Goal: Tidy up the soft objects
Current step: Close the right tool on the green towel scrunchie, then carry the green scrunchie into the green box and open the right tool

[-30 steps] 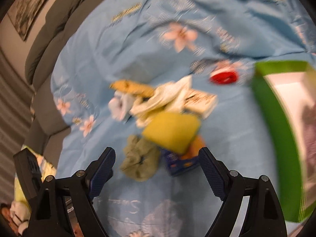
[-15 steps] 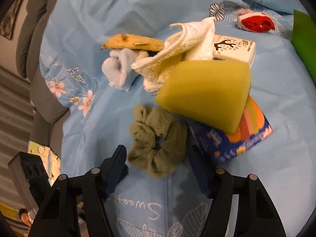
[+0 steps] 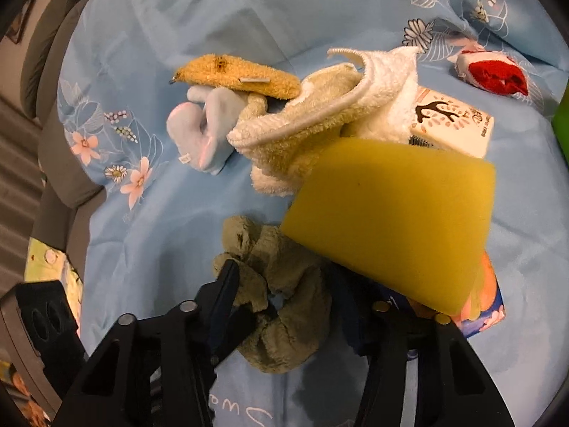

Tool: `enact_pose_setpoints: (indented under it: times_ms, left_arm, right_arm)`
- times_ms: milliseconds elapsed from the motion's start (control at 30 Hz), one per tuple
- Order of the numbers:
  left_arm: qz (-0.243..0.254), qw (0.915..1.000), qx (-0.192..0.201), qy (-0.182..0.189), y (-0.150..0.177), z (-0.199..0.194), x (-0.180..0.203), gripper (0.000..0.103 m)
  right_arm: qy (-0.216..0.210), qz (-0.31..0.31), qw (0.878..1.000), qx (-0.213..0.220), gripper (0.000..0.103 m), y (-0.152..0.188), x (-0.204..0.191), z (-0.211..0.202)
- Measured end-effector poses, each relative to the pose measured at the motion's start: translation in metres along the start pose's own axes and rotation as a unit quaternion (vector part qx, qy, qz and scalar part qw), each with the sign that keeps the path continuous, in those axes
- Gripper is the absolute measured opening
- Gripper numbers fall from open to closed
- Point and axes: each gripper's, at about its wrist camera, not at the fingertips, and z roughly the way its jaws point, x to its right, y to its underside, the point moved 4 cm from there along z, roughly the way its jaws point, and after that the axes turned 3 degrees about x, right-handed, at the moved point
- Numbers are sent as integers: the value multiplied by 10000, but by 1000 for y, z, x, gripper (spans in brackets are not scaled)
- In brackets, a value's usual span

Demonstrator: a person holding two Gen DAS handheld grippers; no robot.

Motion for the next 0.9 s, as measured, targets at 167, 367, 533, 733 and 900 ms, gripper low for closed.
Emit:
enact_pose_setpoints:
  times_ms: [167, 367, 533, 733, 900]
  left_arm:
    - [189, 9998, 29, 0, 2, 4, 5, 15]
    - [425, 9991, 78, -53, 11, -10, 17, 7]
    - [545, 9981, 276, -29, 14, -29, 28, 7]
    - [714, 9960, 530, 71, 18, -50, 51, 7]
    - [854, 9932, 746, 246, 22, -66, 73, 7]
  right_arm:
    - [146, -261, 9995, -112, 33, 8, -8, 11]
    - [-378, 112, 9991, -170, 17, 19, -5, 5]
    - [-538, 113, 9984, 104, 17, 26, -13, -20]
    - [-487, -33, 9972, 559, 17, 29, -20, -53]
    - [-584, 13, 9941, 918, 17, 28, -16, -82]
